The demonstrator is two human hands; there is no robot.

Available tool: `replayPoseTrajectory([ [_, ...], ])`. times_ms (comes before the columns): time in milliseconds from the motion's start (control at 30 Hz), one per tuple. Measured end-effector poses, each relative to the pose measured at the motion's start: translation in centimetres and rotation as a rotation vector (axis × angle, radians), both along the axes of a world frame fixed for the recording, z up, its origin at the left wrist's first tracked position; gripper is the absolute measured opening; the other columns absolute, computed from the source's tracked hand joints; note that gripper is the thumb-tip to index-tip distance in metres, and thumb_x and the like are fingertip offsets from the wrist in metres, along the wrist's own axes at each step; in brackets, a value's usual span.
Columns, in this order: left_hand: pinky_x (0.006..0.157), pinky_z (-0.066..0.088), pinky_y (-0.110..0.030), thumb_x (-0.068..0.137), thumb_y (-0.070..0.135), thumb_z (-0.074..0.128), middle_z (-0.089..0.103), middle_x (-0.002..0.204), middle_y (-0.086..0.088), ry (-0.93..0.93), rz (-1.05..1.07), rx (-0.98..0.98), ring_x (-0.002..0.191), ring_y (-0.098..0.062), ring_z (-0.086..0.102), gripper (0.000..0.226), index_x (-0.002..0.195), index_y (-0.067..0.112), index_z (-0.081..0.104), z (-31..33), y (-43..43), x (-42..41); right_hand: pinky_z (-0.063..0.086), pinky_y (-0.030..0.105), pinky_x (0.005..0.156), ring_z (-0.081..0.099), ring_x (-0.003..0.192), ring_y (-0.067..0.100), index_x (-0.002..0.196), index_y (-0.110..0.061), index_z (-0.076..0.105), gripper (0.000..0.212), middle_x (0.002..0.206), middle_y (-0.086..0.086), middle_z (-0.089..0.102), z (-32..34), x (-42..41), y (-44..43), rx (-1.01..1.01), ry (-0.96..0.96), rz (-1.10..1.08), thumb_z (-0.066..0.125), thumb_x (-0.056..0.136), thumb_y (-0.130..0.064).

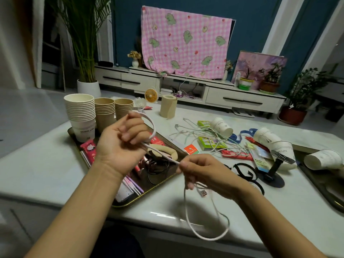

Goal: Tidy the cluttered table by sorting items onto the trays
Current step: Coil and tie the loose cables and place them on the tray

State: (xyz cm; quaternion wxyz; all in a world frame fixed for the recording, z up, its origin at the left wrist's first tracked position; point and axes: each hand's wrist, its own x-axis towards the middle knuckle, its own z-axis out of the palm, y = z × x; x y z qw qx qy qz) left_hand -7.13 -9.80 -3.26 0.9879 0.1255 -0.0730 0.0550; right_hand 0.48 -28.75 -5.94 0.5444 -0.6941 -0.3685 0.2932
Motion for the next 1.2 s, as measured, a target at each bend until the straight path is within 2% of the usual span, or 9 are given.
replayPoseTrajectory([
  [100, 0.037, 0.023, -0.014, 0.094, 0.014, 0.034, 0.050, 0.046, 0.003, -0.087, -0.146, -0.006, 0.030, -0.005, 0.037, 0.027, 0.082, 0.005, 0.056, 0.7, 0.5, -0.6, 0.047, 0.019, 0.054, 0.052, 0.049, 0.010, 0.077, -0.008, 0.066, 0.026, 0.057, 0.004, 0.051, 0.5, 1.3, -0.2, -0.089, -0.090, -0.061, 0.060, 0.078, -0.033],
  [267, 0.031, 0.026, -0.009, 0.098, 0.020, 0.036, 0.068, 0.061, -0.005, 0.248, -0.004, 1.000, 0.030, -0.003, 0.040, 0.030, 0.094, 0.001, 0.058, 0.6, -2.3, 0.2, 0.034, 0.020, 0.044, 0.042, 0.041, 0.008, 0.063, -0.007, 0.059, 0.037, 0.048, 0.000, 0.050, 2.3, 2.3, 1.7, -0.253, -0.600, -0.417, 0.066, 0.083, -0.037],
  [367, 0.032, 0.034, -0.013, 0.101, 0.022, 0.035, 0.070, 0.062, -0.006, 0.427, 0.128, 1.211, 0.035, -0.008, 0.055, 0.036, 0.089, -0.002, 0.059, -0.6, -4.3, 1.0, 0.036, 0.023, 0.046, 0.045, 0.042, 0.007, 0.070, 0.001, 0.062, 0.036, 0.054, 0.004, 0.052, 3.5, 1.1, 3.0, -0.090, -0.551, -0.503, 0.064, 0.085, -0.031],
  [467, 0.042, 0.046, -0.018, 0.100, 0.020, 0.033, 0.067, 0.059, -0.005, 0.524, 0.296, 1.138, 0.047, -0.013, 0.063, 0.038, 0.090, 0.000, 0.063, -1.1, -5.0, 1.4, 0.040, 0.029, 0.053, 0.058, 0.059, 0.017, 0.080, -0.004, 0.067, 0.024, 0.067, 0.007, 0.063, 3.3, -1.2, 4.1, -0.054, -0.573, -0.473, 0.058, 0.089, -0.025],
  [567, 0.064, 0.053, -0.026, 0.100, 0.020, 0.028, 0.069, 0.084, -0.016, 0.454, 0.300, 0.791, 0.072, -0.021, 0.066, 0.041, 0.090, 0.002, 0.064, -0.6, -4.7, 1.5, 0.046, 0.030, 0.067, 0.061, 0.074, 0.015, 0.092, -0.014, 0.064, 0.011, 0.086, 0.002, 0.069, 2.0, -3.4, 4.7, 0.003, -0.734, -0.478, 0.054, 0.091, -0.018],
  [700, 0.063, 0.057, -0.030, 0.101, 0.024, 0.026, 0.071, 0.083, -0.014, 0.311, 0.140, 0.431, 0.069, -0.021, 0.069, 0.030, 0.098, 0.007, 0.050, 0.2, -4.3, 1.0, 0.041, 0.013, 0.057, 0.052, 0.062, -0.001, 0.085, -0.021, 0.054, 0.007, 0.074, -0.010, 0.059, 1.0, -4.6, 4.9, 0.067, -0.740, -0.461, 0.060, 0.089, -0.020],
  [833, 0.057, 0.052, -0.026, 0.099, 0.021, 0.031, 0.057, 0.069, 0.002, 0.304, 0.144, 0.261, 0.050, -0.012, 0.061, 0.028, 0.080, 0.014, 0.051, 0.6, -2.8, 1.0, 0.049, 0.016, 0.060, 0.061, 0.067, 0.000, 0.084, -0.017, 0.062, 0.009, 0.076, -0.006, 0.066, 0.8, -4.8, 4.3, 0.178, -0.353, -0.397, 0.069, 0.081, -0.022],
  [967, 0.039, 0.034, -0.011, 0.099, 0.019, 0.030, 0.035, 0.041, 0.008, 0.163, 0.149, 0.097, 0.034, -0.003, 0.035, 0.032, 0.075, 0.012, 0.050, 0.9, -1.2, 0.7, 0.024, 0.010, 0.037, 0.033, 0.038, 0.000, 0.078, -0.013, 0.063, 0.021, 0.054, -0.007, 0.049, 1.6, -4.0, 2.4, 0.135, 0.100, -0.168, 0.061, 0.084, -0.033],
  [1200, 0.038, 0.029, -0.015, 0.099, 0.022, 0.031, 0.029, 0.042, 0.006, 0.095, 0.053, 0.146, 0.034, -0.004, 0.028, 0.034, 0.073, 0.013, 0.051, 0.7, -2.4, 0.6, 0.020, 0.012, 0.040, 0.029, 0.043, 0.004, 0.081, -0.015, 0.071, 0.021, 0.052, -0.006, 0.043, 1.9, -3.3, 1.6, 0.055, 0.249, 0.148, 0.057, 0.089, -0.028],
])
